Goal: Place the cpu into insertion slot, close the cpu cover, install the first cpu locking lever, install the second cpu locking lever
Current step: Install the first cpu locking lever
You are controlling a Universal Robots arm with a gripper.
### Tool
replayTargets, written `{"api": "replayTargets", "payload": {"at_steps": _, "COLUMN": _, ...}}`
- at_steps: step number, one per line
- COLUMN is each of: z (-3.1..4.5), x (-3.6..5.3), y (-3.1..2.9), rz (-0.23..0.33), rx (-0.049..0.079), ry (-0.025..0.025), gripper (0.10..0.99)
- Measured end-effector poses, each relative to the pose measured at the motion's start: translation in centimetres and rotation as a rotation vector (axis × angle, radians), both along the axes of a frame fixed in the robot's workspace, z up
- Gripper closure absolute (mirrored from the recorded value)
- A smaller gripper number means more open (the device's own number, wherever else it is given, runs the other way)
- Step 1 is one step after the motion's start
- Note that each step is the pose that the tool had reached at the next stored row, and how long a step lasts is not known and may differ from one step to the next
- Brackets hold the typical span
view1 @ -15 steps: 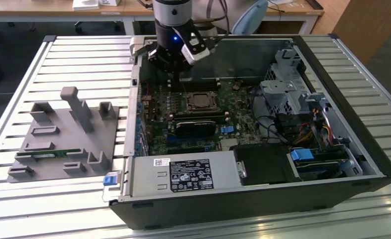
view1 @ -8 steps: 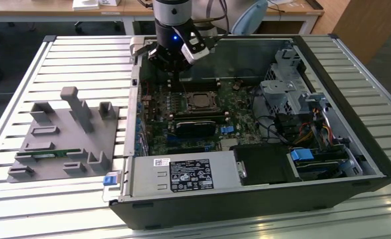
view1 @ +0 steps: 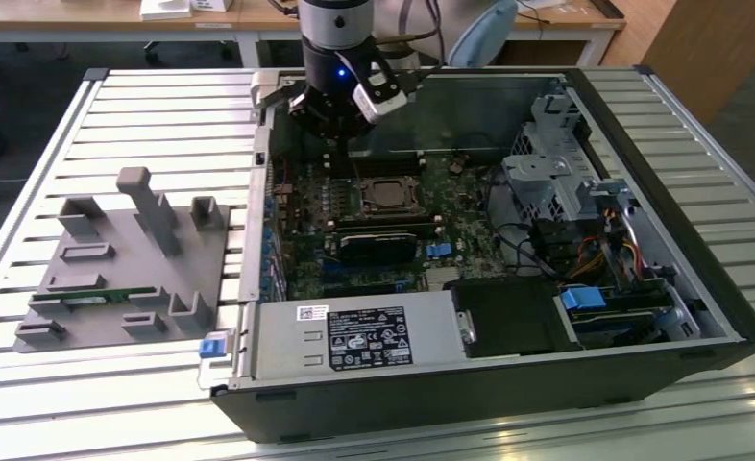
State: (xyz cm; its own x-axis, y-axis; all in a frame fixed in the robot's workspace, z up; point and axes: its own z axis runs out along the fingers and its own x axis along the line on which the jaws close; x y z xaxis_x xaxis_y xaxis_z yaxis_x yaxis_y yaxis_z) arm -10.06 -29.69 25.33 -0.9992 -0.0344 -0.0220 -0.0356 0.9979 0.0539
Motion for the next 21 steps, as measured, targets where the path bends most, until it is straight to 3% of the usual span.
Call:
{"api": "replayTargets", "payload": {"at_steps": 18, "z": 0.00, "x": 3.37, "y": 0.00, "rz": 0.000, "rx": 0.001, "ry": 0.0002, "gripper": 0.980}}
{"api": "replayTargets", "payload": {"at_steps": 20, "z": -0.01, "x": 3.48, "y": -0.01, "rz": 0.000, "rx": 0.012, "ry": 0.0003, "gripper": 0.980}}
{"api": "replayTargets", "payload": {"at_steps": 21, "z": -0.03, "x": 3.49, "y": -0.02, "rz": 0.000, "rx": 0.030, "ry": 0.0001, "gripper": 0.980}}
